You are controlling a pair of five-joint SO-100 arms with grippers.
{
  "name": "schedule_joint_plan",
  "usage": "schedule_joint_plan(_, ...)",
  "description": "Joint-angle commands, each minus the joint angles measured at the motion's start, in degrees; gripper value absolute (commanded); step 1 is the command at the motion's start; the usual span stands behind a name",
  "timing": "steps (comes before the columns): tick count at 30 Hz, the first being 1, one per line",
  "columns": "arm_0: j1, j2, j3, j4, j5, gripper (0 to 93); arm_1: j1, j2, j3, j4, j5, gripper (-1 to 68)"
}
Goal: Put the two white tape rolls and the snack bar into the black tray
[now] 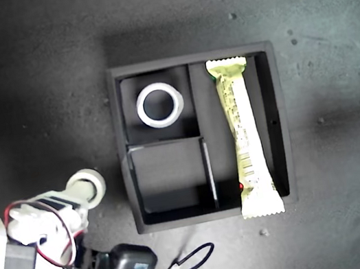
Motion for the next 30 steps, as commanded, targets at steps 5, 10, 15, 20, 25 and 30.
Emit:
schedule_joint_plan(5, -4.75, 3.87, -15.56, 17.31, 3.96, 1.0, 0.44, 26.10, 26.02, -13.89, 7.47, -0.2)
schedule_joint_plan(10, -7.38, -3.69, -45.35, 34.28, 13.97, 0.6, 0.53, 31.99, 39.37, -22.15, 10.81, -0.3)
schedule_joint_plan(15, -8.17, -32.87, -96.68, 51.33, 21.36, 0.4, 1.85, 32.78, 47.20, -30.15, 11.78, -0.3)
schedule_joint_plan(20, -8.70, -42.28, -101.78, 51.24, 19.42, 0.1, 2.20, 35.07, 51.50, -31.82, 11.95, -0.3)
schedule_joint_plan(25, -7.56, -47.90, -103.89, 51.24, 16.96, 4.3, 1.58, 41.57, 56.43, -30.59, 11.95, -0.3)
schedule_joint_plan(30, -6.06, -46.58, -101.60, 51.33, 15.56, 20.3, 0.97, 41.57, 57.30, -30.85, 11.87, -0.3)
